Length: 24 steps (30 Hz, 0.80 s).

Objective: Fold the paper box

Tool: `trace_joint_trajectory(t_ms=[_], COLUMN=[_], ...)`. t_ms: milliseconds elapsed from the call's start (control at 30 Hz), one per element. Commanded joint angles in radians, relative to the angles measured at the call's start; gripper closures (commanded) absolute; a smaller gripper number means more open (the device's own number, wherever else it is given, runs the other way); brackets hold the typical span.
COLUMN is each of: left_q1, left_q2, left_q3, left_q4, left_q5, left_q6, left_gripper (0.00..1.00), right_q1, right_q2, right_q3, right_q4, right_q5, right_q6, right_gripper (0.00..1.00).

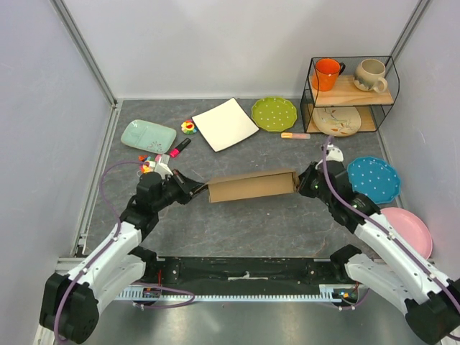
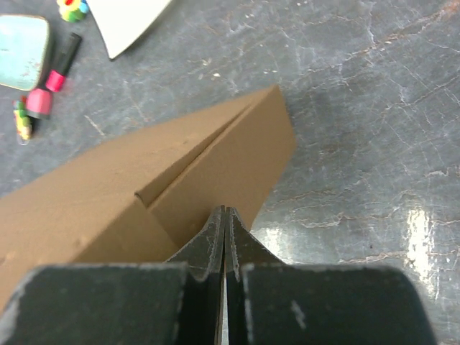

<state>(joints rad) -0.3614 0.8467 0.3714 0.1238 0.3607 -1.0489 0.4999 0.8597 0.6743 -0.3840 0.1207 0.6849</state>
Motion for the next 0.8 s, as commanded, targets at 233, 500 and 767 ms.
trace_joint_trajectory(t_ms=[233,500,767], left_q1=[-0.033,-0.033,-0.033], left_q2=[-0.155,-0.095,-0.002], left_q3=[0.084,0.083,0.063], left_q4=[-0.167,-0.164,-0.096], left_q5=[0.21,0.162,0.129], left_q6=[-0.043,-0.011,0.006], left_gripper=[0.98,0.98,0.98], right_q1=[0.034,0.034,0.034], right_q2=[-0.165,-0.142,-0.142], right_q3=[0.054,-0.027,-0.159], right_q4=[-0.027,0.03,0.079], right_q5=[-0.205,-0.191,-0.185], right_q6=[0.128,0.105,0.097], right_gripper=[1.0,1.0,1.0])
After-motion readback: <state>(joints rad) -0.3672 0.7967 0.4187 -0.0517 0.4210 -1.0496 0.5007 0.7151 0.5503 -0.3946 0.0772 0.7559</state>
